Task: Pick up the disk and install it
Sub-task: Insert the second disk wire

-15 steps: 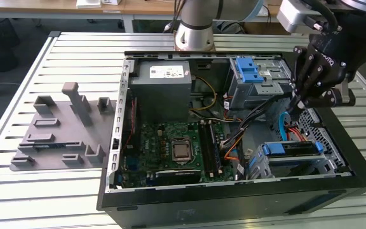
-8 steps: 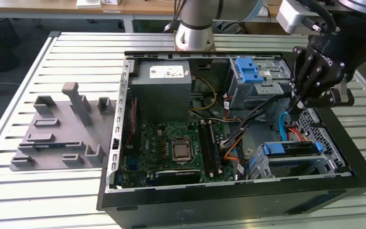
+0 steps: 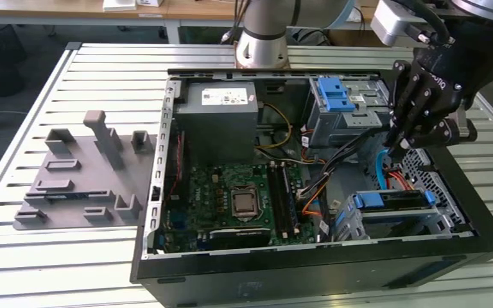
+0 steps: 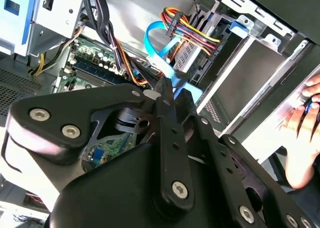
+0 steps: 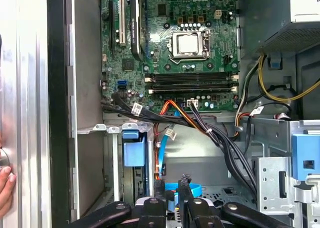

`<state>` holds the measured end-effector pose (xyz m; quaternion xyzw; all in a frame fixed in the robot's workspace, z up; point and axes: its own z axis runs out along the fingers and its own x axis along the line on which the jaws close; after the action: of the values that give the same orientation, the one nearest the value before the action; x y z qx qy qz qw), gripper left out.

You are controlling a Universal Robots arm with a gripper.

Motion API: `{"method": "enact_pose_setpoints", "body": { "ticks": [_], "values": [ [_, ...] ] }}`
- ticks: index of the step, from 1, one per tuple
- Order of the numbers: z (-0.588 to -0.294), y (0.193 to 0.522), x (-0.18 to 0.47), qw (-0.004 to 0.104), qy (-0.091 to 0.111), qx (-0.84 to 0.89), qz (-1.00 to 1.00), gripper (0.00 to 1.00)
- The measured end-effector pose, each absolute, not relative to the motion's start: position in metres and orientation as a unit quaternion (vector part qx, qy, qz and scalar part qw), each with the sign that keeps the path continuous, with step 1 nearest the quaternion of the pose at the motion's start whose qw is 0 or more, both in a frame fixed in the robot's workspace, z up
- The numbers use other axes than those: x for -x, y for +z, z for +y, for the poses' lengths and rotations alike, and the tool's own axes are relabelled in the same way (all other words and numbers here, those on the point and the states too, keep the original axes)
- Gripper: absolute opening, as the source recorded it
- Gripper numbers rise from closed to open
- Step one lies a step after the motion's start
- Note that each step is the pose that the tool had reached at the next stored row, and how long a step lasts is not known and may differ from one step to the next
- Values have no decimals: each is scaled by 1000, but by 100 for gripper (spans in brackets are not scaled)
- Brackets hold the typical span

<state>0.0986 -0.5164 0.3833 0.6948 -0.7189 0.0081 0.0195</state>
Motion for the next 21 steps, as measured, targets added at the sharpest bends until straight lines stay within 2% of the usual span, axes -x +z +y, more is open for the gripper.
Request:
{"method": "enact_pose_setpoints", "body": {
  "ticks": [9,21],
  "values": [
    [-516,377,-99,21,10,-695,-719,25],
    [-516,369,-99,27,24,-695,-718,25]
  ]
}}
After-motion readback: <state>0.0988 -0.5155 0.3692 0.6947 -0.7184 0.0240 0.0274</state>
